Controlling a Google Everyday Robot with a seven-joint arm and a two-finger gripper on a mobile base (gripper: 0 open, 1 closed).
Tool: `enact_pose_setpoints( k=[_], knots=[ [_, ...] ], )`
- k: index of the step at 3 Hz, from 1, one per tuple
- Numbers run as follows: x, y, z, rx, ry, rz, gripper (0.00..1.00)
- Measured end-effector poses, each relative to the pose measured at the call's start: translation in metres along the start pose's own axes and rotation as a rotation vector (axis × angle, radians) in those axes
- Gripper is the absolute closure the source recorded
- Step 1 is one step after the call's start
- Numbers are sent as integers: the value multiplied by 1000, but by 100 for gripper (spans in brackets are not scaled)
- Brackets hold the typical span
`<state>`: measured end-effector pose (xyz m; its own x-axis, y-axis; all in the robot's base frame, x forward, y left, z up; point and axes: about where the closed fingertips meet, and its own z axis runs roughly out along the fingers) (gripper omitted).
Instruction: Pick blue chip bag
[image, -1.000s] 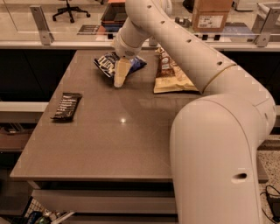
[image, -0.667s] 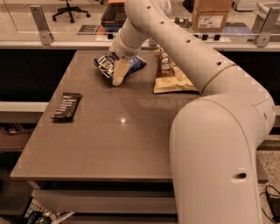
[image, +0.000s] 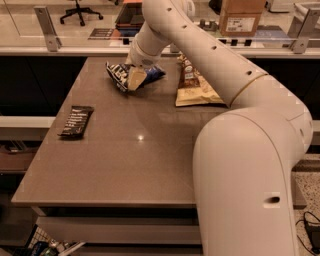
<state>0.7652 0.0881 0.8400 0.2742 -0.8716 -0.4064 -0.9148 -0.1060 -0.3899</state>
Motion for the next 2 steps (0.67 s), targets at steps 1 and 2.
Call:
enact_pose_setpoints(
  k=[1,2],
  knots=[
    [0,1,4,-6,0,-1,88],
    [-1,2,5,-8,-1,-1,100]
  ],
)
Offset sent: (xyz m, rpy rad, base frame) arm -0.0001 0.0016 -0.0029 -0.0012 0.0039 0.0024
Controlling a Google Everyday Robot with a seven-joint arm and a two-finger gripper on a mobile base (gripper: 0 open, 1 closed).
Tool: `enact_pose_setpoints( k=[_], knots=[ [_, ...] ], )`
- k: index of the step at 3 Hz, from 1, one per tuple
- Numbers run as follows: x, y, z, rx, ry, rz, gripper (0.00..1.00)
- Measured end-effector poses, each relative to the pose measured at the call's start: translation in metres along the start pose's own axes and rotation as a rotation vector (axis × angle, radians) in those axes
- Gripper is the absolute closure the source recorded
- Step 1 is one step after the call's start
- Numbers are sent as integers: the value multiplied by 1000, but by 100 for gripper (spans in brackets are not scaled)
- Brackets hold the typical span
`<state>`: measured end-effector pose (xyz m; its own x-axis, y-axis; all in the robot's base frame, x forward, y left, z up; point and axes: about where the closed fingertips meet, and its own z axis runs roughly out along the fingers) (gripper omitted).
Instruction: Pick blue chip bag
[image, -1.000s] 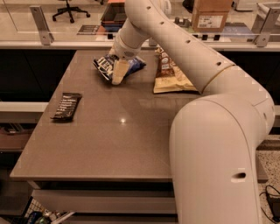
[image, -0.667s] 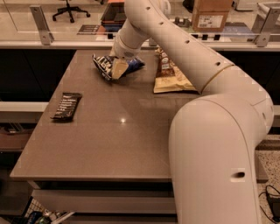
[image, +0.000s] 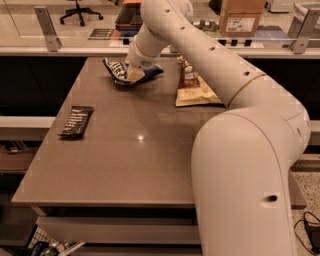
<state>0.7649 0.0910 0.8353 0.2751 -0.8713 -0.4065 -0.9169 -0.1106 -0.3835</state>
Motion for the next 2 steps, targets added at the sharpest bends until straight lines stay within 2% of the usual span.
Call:
enact_pose_setpoints(
  k=[1,2],
  knots=[
    [0,0,0,0,0,0,100],
    [-18,-5,-6,8,-33,-40,100]
  ],
)
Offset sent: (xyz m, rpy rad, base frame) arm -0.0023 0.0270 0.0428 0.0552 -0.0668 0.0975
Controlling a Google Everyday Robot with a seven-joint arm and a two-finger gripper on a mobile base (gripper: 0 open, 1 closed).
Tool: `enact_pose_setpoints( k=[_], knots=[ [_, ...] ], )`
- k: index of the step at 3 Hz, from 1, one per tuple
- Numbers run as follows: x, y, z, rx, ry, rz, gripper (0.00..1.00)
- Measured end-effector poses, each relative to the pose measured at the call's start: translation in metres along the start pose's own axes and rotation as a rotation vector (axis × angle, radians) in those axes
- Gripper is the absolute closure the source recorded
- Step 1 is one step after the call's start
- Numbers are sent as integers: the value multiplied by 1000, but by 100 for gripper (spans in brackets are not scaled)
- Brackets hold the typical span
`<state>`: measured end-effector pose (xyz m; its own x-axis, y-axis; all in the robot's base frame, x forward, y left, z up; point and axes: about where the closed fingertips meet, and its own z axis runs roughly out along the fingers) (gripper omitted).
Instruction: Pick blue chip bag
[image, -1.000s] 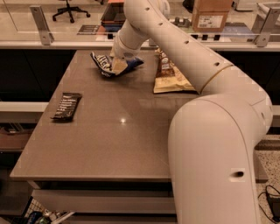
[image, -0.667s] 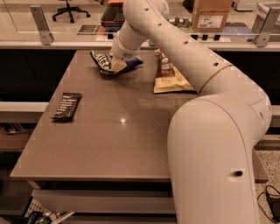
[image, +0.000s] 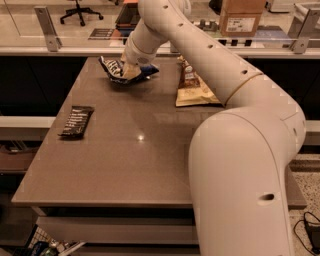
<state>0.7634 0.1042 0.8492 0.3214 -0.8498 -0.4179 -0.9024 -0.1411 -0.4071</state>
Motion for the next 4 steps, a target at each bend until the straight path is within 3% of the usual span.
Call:
enact_pose_setpoints(
  k=[1,4],
  knots=[
    [-11,-6,-17,16,-3,-22,100],
    [-49,-38,-83,128,-19,-126,100]
  ],
)
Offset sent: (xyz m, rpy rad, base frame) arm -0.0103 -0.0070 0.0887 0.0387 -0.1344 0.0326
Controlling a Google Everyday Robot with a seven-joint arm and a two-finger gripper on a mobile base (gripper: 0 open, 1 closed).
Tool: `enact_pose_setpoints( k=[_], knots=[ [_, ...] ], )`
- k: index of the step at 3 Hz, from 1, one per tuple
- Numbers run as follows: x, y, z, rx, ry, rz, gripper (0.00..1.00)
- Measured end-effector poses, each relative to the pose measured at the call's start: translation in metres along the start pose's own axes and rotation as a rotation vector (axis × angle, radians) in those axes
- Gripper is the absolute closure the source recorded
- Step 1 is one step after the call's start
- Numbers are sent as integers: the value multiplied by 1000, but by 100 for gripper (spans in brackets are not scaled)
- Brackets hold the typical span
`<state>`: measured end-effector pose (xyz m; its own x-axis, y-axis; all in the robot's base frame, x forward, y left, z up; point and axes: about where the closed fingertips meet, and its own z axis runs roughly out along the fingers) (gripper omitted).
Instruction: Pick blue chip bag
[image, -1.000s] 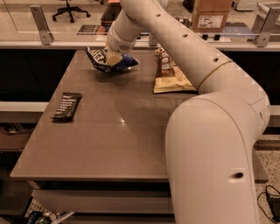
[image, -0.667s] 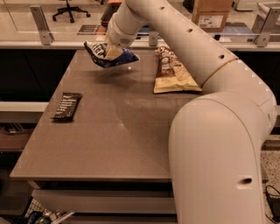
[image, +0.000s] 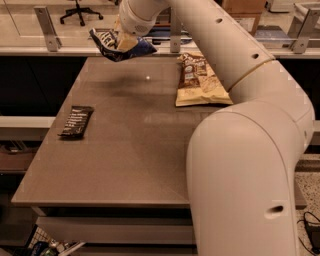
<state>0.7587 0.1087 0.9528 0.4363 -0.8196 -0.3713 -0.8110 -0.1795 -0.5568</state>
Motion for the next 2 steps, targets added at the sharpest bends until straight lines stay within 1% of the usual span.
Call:
enact_pose_setpoints(
  k=[1,2],
  knots=[
    [-10,-15,-8,22,-8,-31,100],
    [-20,-24,-17,38,4,-55,100]
  ],
)
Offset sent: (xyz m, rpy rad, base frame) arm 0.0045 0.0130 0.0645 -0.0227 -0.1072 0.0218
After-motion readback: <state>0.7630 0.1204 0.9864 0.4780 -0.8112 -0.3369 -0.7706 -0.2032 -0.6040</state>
